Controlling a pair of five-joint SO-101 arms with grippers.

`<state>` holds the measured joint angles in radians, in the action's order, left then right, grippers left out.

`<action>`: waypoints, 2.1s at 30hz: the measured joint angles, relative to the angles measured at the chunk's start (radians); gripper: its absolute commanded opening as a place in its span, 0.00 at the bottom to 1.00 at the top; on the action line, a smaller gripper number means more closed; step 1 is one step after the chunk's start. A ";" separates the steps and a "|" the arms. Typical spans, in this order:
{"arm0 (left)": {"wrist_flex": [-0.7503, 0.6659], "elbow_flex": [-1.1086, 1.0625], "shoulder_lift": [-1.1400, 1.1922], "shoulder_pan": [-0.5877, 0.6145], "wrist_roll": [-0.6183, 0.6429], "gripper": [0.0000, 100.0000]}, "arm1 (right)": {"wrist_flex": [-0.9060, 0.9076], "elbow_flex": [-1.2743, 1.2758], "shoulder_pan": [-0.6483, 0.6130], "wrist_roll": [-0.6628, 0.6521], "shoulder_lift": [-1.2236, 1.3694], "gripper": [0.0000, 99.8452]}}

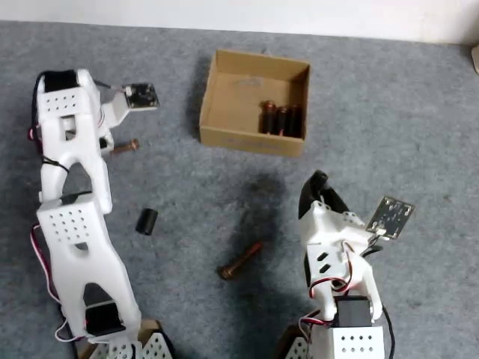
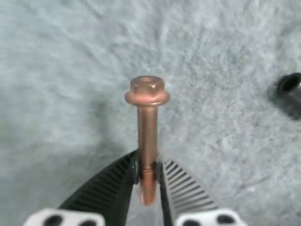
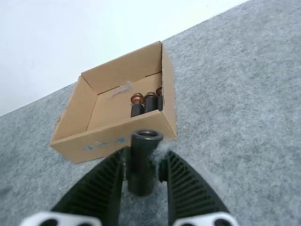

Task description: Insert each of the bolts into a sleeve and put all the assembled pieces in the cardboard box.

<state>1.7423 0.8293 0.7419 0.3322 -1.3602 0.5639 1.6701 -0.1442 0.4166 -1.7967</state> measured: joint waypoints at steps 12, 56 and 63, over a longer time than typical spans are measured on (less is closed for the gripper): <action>0.008 0.000 -0.394 -0.170 0.485 0.00 | 0.000 0.000 0.000 0.000 0.000 0.00; -0.686 -1.936 -2.486 -0.534 1.108 0.00 | 0.000 0.000 -0.095 0.000 0.000 0.00; -1.131 -2.102 -2.349 -0.537 1.335 0.00 | -0.058 0.000 -0.183 -0.003 0.000 0.00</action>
<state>0.6114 -1.2727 -1.6072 -0.2048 -0.0253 0.5056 1.6701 -0.3268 0.4135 -1.7967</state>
